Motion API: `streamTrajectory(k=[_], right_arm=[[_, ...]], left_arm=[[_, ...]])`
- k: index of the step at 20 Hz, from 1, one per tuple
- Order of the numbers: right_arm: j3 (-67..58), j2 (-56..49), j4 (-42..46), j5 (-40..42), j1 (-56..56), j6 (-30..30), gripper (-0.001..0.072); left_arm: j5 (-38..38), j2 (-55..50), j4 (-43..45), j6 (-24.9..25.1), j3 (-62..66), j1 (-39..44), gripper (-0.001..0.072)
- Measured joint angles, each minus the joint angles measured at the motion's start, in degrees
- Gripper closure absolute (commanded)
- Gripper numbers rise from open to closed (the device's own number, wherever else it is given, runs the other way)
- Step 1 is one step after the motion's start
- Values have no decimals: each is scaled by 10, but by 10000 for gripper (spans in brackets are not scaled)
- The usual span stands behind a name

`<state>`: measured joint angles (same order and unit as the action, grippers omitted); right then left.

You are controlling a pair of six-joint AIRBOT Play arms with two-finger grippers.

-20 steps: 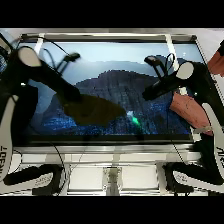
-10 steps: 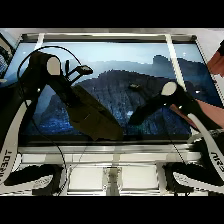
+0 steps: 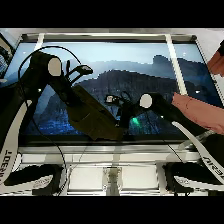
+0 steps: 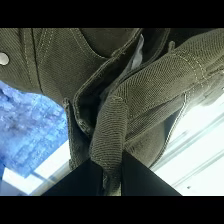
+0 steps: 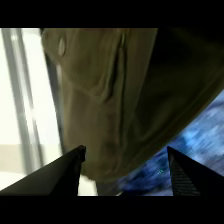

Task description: Fold the clothes and pants, and hang the long-sleeved shirts on hangers.

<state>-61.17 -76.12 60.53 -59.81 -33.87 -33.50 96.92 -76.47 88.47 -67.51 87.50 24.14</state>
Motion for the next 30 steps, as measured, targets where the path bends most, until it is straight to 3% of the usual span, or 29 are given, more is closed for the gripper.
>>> streamTrajectory(k=[10, 21, 24, 26, 30], right_arm=[[-47, -105, -92, -61, -7, 103, 148], [-123, -158, -141, -90, 14, 141, 153], [-132, -184, -162, -101, 12, 145, 171], [-133, -203, -173, -122, 9, 137, 266], [-105, -220, -181, -170, 8, 113, 295]], left_arm=[[-3, 0, 42, -2, 0, 0, 631], [-4, 0, 48, -9, 0, 0, 631], [-4, 0, 54, -9, 0, 0, 630], [-4, 0, 63, -9, 0, 0, 631], [-6, 0, 90, -9, 0, 0, 630]])
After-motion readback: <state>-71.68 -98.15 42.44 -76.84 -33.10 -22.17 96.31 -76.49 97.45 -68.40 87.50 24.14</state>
